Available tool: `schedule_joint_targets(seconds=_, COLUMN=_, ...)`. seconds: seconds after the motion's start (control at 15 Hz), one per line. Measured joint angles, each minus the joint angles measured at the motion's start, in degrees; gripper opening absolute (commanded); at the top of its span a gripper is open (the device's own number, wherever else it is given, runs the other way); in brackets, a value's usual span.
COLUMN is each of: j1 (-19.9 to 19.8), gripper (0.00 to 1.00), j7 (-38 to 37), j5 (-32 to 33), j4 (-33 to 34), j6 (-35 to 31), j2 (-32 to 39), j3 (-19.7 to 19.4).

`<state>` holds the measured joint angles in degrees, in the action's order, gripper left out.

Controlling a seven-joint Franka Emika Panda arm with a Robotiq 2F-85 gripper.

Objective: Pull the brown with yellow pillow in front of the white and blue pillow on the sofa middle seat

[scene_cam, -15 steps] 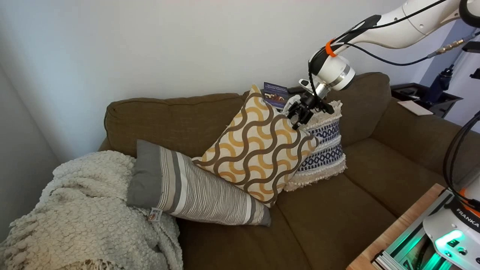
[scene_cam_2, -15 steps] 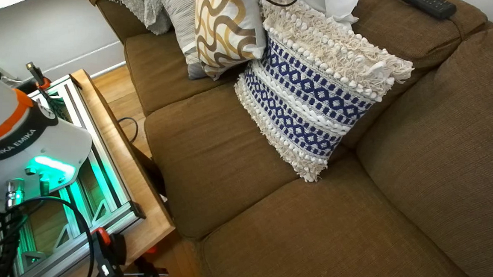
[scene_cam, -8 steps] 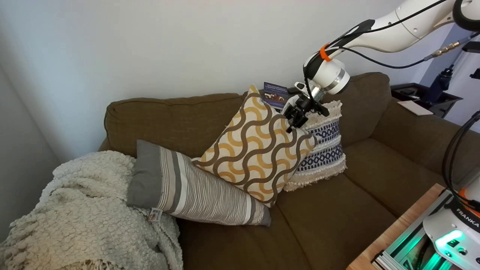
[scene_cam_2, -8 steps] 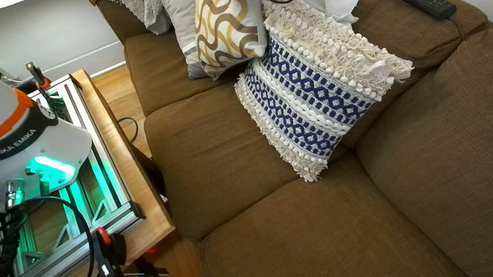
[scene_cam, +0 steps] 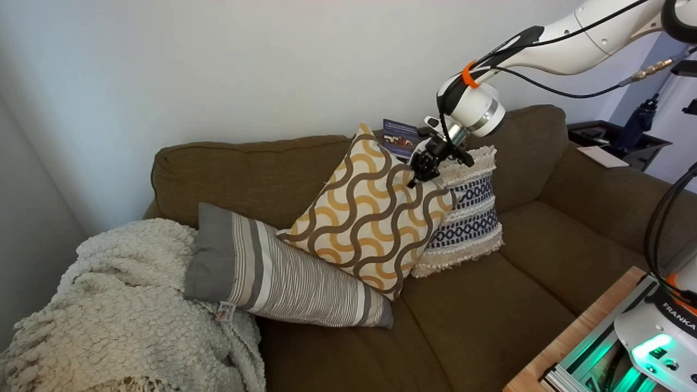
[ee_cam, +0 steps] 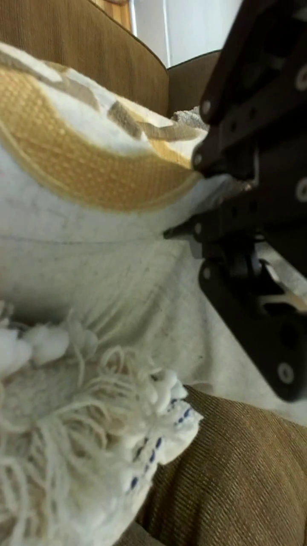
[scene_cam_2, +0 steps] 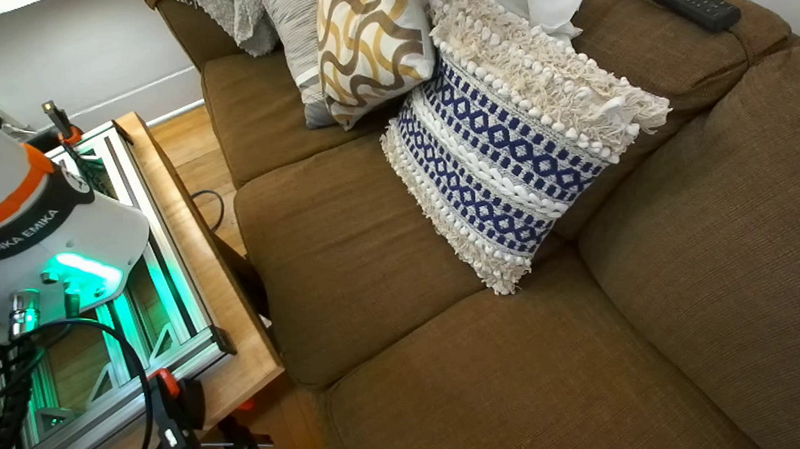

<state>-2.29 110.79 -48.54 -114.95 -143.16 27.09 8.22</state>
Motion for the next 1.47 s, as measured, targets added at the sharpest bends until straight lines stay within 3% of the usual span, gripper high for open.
schedule_joint_targets(seconds=0.27, j1=-0.47, gripper=0.03, j7=2.70, j5=-0.55, j4=-4.37, j6=0.00, j2=-4.21, j3=1.31)
schedule_joint_targets(seconds=0.53, j1=0.40, gripper=0.03, j7=3.24, j5=-0.51, j4=-13.47, j6=0.61, j2=-13.88, j3=2.09)
schedule_joint_targets(seconds=0.73, j1=2.44, gripper=0.03, j7=-0.61, j5=1.52, j4=-21.10, j6=-0.96, j2=-21.75, j3=1.85)
schedule_joint_targets(seconds=1.0, j1=4.31, gripper=0.03, j7=-13.28, j5=9.61, j4=-30.34, j6=-3.97, j2=-32.06, j3=1.25)
schedule_joint_targets(seconds=1.2, j1=4.59, gripper=0.03, j7=-26.13, j5=21.43, j4=-35.47, j6=-2.88, j2=-39.66, j3=0.83)
schedule_joint_targets(seconds=1.33, j1=4.61, gripper=0.03, j7=-32.87, j5=29.47, j4=-37.23, j6=1.94, j2=-44.61, j3=0.07)
schedule_joint_targets(seconds=1.47, j1=4.96, gripper=0.03, j7=-35.44, j5=35.41, j4=-37.31, j6=10.78, j2=-49.63, j3=-1.41)
